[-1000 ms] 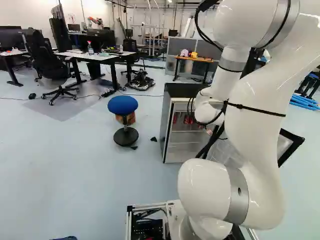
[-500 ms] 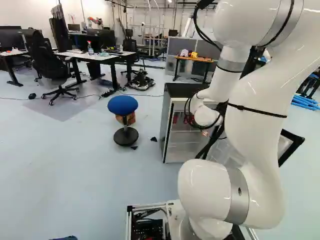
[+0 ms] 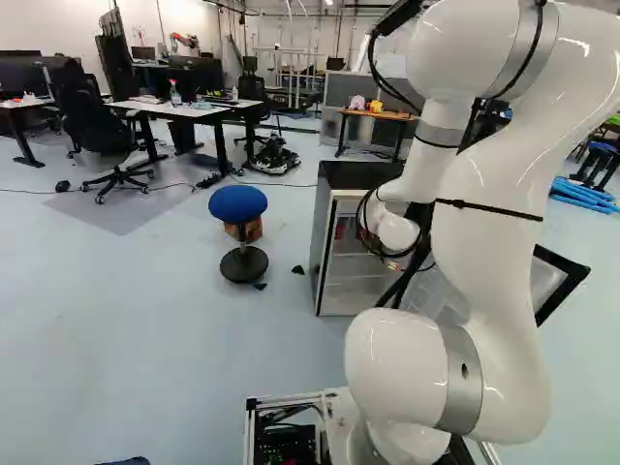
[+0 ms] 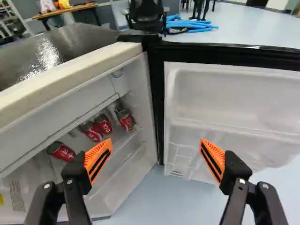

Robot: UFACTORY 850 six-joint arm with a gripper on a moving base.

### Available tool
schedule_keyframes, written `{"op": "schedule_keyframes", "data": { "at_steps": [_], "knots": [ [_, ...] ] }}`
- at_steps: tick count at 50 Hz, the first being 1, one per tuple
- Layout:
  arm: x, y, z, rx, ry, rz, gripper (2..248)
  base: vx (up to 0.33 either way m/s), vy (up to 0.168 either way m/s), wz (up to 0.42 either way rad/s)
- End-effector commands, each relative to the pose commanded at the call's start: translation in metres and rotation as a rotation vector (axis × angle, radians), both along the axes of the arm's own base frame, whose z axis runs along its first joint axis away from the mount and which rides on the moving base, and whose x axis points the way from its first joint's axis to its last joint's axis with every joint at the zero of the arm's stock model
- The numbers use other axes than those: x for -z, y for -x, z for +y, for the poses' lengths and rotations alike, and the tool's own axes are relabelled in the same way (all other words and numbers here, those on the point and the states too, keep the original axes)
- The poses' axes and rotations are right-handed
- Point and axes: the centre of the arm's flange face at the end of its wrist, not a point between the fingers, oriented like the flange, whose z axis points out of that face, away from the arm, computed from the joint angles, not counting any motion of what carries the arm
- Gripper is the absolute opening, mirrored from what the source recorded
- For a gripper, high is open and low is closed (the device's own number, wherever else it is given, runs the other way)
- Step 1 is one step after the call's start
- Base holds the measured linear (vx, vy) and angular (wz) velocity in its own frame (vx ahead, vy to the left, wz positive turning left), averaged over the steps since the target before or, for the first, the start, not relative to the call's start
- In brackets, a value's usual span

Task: Grab a drink from the fridge

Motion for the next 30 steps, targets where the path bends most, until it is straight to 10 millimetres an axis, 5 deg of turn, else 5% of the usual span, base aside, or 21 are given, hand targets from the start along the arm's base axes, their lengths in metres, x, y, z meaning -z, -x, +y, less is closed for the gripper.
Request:
{"op": "schedule_keyframes", "data": {
  "at_steps": [30],
  "knots": [
    [0.037, -0.019, 0.017, -0.316, -0.023, 0.100, 247, 0.000, 0.000, 0.000]
  ]
}}
